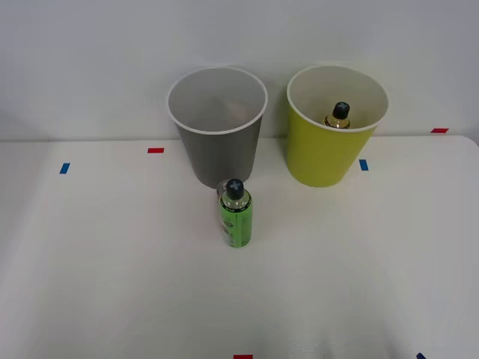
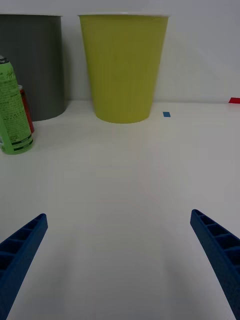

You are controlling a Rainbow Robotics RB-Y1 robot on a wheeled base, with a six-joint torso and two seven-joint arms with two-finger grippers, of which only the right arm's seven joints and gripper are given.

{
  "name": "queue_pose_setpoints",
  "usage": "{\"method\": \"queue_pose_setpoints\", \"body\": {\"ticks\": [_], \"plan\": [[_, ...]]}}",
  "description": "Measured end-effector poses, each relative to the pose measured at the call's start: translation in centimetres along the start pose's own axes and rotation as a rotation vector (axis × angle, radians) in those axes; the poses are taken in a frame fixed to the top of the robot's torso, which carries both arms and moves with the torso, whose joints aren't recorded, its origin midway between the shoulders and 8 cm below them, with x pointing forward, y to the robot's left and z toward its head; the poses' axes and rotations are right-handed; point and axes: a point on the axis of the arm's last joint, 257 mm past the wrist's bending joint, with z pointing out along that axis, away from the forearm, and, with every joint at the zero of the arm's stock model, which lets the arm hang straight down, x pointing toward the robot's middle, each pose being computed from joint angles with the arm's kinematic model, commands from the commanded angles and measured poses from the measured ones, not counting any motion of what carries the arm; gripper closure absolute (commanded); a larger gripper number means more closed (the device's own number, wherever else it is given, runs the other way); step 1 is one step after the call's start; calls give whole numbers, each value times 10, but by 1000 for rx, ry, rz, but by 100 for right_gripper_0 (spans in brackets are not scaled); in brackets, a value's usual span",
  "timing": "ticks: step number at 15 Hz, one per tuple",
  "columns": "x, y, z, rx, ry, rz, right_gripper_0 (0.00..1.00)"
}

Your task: Put cans in the gray bin, plastic bottles in the light green bin

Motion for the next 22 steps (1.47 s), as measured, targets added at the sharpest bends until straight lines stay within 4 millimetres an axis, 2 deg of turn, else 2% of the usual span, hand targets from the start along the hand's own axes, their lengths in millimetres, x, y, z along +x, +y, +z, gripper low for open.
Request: {"method": "queue_pose_setpoints", "body": {"ticks": [22], "plan": [[0, 0, 0, 0, 0, 0, 0]]}}
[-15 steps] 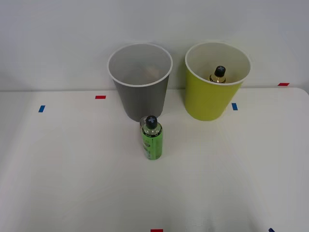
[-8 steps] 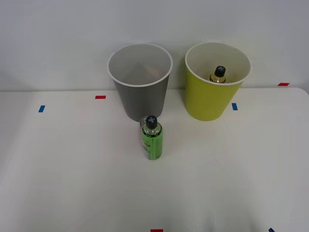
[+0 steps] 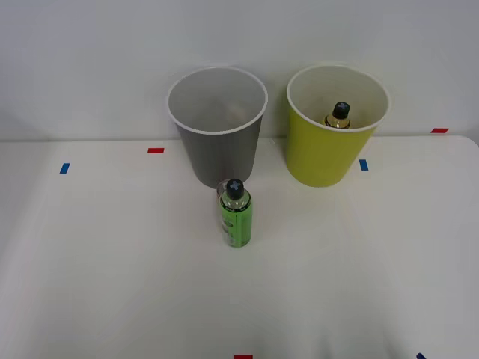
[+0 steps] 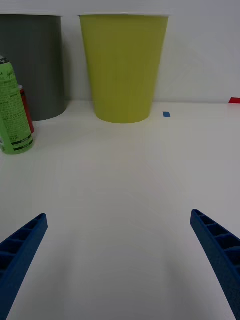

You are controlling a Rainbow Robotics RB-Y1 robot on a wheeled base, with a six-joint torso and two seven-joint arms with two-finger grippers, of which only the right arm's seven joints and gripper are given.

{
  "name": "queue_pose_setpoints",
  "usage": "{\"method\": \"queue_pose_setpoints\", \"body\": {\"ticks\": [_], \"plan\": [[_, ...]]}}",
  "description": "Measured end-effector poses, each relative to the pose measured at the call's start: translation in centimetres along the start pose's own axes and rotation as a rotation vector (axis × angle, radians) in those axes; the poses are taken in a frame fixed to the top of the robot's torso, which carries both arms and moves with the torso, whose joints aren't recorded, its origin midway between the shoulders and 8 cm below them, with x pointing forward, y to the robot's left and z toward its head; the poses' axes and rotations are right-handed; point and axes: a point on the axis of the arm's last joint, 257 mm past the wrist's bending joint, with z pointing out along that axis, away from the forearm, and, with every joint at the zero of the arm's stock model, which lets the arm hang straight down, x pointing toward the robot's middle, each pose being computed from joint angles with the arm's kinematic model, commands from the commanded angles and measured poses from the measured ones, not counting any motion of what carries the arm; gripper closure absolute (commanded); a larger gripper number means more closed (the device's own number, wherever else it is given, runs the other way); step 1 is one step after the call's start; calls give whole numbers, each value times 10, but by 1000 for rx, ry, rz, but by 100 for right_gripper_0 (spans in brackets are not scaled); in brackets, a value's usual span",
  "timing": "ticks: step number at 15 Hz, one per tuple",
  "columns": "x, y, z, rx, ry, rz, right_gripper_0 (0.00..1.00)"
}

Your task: Put cans in the gray bin, plastic bottles in the light green bin

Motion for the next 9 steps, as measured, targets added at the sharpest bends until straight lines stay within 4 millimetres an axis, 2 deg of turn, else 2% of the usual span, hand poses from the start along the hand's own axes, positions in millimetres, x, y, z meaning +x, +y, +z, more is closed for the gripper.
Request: {"method": "queue_pose_setpoints", "body": {"ticks": [9], "plan": [[0, 0, 0, 0, 0, 0, 0]]}}
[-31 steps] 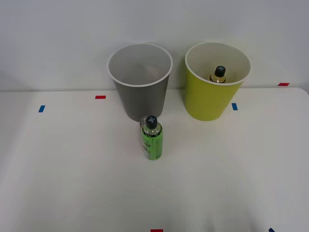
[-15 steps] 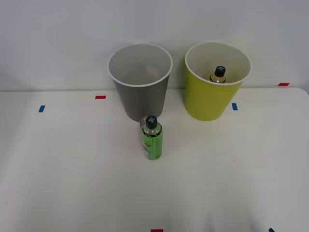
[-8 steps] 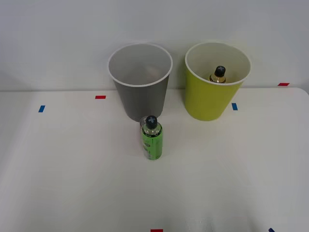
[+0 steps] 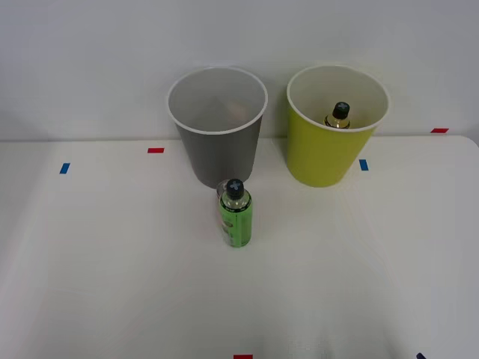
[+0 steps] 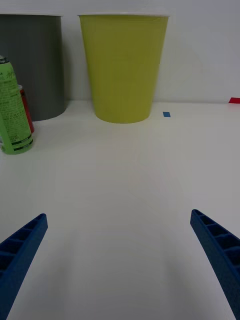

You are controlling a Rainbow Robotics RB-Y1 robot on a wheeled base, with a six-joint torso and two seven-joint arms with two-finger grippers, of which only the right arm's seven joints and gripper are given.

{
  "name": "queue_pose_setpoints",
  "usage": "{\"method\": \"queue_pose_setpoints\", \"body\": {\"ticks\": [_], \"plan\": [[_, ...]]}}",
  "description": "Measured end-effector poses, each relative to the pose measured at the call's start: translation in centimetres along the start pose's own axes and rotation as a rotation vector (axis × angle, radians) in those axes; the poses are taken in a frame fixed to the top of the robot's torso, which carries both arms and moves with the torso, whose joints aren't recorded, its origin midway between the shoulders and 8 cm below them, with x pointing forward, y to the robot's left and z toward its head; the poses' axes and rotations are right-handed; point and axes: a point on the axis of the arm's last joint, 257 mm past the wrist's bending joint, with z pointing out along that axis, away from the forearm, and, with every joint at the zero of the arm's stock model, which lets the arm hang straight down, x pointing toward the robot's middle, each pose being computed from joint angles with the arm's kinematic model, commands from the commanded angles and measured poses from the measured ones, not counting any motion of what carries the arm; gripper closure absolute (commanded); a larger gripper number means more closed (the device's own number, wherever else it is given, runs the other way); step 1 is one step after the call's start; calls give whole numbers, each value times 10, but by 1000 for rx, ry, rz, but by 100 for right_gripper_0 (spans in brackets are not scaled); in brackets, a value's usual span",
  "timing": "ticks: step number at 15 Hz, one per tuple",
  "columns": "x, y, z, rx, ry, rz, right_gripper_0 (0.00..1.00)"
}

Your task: Put cans in the gray bin, plastic bottles in the light green bin

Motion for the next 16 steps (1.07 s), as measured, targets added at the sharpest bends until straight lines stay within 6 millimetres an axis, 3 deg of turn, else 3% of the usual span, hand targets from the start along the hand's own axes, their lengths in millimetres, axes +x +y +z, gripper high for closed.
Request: {"method": "queue_pose_setpoints", "body": {"ticks": [3, 10, 16], "plan": [[13, 1, 3, -12, 10, -7, 0], [-21, 37, 29, -129, -145, 60, 0], [-42, 87, 74, -273, -209, 90, 0]]}}
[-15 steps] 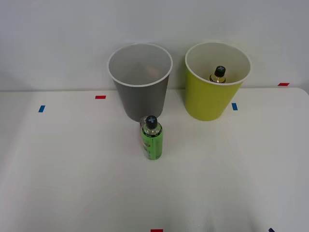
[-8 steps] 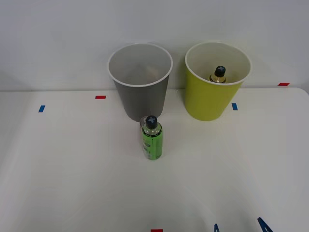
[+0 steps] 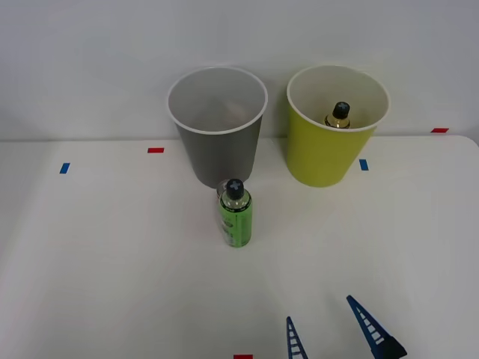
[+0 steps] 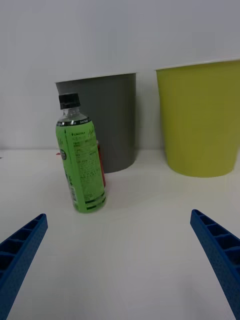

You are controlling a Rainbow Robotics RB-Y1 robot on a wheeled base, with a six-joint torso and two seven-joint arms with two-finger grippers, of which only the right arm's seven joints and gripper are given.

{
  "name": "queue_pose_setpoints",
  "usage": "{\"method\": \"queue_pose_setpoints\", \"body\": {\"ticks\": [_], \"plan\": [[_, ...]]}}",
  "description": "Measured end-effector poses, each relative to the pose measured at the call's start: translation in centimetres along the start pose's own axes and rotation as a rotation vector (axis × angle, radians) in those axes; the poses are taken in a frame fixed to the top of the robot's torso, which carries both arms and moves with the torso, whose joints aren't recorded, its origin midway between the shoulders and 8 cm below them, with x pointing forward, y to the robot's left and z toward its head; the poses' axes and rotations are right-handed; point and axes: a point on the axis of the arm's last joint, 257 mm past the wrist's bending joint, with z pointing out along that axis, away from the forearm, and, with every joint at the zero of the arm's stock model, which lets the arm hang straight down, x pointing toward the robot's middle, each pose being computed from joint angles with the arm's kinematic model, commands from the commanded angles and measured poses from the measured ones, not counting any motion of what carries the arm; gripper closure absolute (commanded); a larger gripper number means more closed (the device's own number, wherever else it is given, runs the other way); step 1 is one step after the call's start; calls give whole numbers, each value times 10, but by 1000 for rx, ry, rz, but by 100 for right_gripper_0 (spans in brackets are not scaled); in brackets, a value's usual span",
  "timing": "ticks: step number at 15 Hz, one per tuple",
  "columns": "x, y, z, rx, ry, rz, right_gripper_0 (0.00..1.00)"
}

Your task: Put cans in the gray bin, plastic bottles in the light green bin

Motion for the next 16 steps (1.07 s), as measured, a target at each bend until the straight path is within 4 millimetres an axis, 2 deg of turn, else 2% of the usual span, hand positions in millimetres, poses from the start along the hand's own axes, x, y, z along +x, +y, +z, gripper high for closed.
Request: {"method": "queue_pose_setpoints", "body": {"ticks": [3, 6, 11, 16], "plan": [[-5, 17, 40, -43, -23, 71, 0], [-12, 27, 66, -62, -62, 74, 0], [12, 32, 107, -60, -70, -58, 0], [24, 45, 146, -67, -64, -76, 0]]}}
